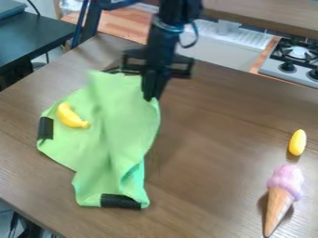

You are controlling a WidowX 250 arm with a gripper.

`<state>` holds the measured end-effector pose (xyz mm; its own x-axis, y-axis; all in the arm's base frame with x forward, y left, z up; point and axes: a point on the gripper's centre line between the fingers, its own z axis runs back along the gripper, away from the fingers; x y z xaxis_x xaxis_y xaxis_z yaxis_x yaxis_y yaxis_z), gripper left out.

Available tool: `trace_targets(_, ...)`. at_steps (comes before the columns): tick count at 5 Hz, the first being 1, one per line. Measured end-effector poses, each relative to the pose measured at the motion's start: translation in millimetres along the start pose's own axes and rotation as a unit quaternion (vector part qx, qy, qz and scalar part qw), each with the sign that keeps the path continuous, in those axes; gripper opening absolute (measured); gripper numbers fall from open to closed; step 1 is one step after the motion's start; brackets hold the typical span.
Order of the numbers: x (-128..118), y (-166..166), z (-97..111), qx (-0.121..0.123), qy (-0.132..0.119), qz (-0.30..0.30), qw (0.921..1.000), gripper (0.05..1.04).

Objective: Unfold the cloth from bottom left to top right

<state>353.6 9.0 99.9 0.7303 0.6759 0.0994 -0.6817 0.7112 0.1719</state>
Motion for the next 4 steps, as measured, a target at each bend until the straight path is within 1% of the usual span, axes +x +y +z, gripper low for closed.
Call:
trace_targets(1, 3, -22, 10, -0.002, -0.007, -0.003, 1.0000, 0.053)
trace_targets(2, 9, -39, 14, 0.000, -0.020, -0.003, 0.9998, 0.053)
trace_targets(3, 11, -57, 12, 0.005, -0.022, -0.012, 0.9997, 0.053)
trace_targets(4, 15, -70, 10, 0.009, -0.017, -0.020, 0.9996, 0.053)
